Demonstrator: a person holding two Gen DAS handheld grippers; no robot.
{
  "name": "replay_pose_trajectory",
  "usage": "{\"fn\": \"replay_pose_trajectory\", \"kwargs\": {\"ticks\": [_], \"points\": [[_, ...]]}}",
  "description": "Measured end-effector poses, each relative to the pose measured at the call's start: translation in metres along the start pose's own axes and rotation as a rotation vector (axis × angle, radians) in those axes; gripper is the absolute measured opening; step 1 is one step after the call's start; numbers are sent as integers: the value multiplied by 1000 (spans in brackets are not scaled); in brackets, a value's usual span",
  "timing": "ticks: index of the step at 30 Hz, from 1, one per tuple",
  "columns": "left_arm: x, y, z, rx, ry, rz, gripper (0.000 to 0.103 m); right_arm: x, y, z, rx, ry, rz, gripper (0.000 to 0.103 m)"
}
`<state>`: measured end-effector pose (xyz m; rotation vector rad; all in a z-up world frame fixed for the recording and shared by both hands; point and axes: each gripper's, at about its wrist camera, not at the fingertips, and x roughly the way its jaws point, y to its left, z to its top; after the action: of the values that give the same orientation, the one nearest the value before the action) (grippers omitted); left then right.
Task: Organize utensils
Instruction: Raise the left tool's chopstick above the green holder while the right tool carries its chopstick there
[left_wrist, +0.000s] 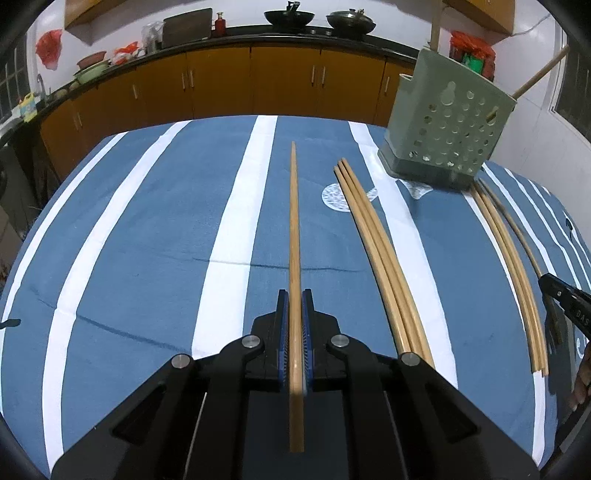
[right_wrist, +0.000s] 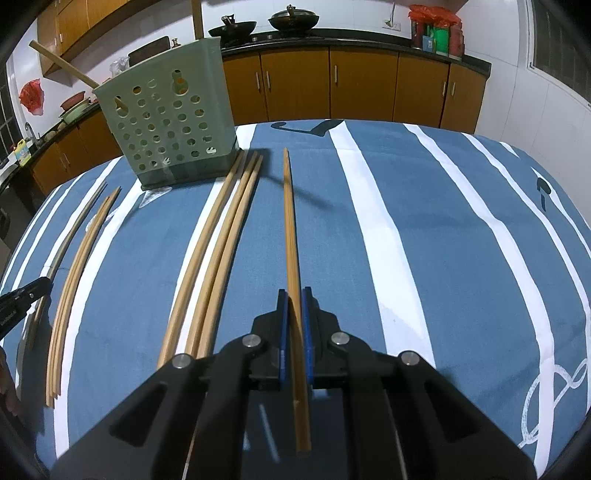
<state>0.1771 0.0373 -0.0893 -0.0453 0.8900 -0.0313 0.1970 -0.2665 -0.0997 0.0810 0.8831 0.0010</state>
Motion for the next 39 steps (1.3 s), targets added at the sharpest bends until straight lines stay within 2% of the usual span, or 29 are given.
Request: {"fn": "replay_pose_trajectory", "kwargs": {"ticks": [6,12,18,23,29,33,39], "points": [[-2,3,2,3,14,-9,8,-10,-2,5,11,-23,12,8],[-25,7,13,-3,-51,-16,8,-41,-7,20,22,-116,22,8],[-58,9,33,-18,-153,-28,8,-68,-7,35,28,-201,31,8],[-96,12,59,-35,-282,-57,8,-97,-8,55,40,-305,40,8],[-120,14,86,-49,-375,-73,7,-120,-8,77,39,-393,35,8],[-136,11,103,-46,-415,-104,7,-142,-9,96,53,-444,82,8],[-166,-9,122,-12,-491,-180,7,-187,-1,123,43,-547,204,8]]}}
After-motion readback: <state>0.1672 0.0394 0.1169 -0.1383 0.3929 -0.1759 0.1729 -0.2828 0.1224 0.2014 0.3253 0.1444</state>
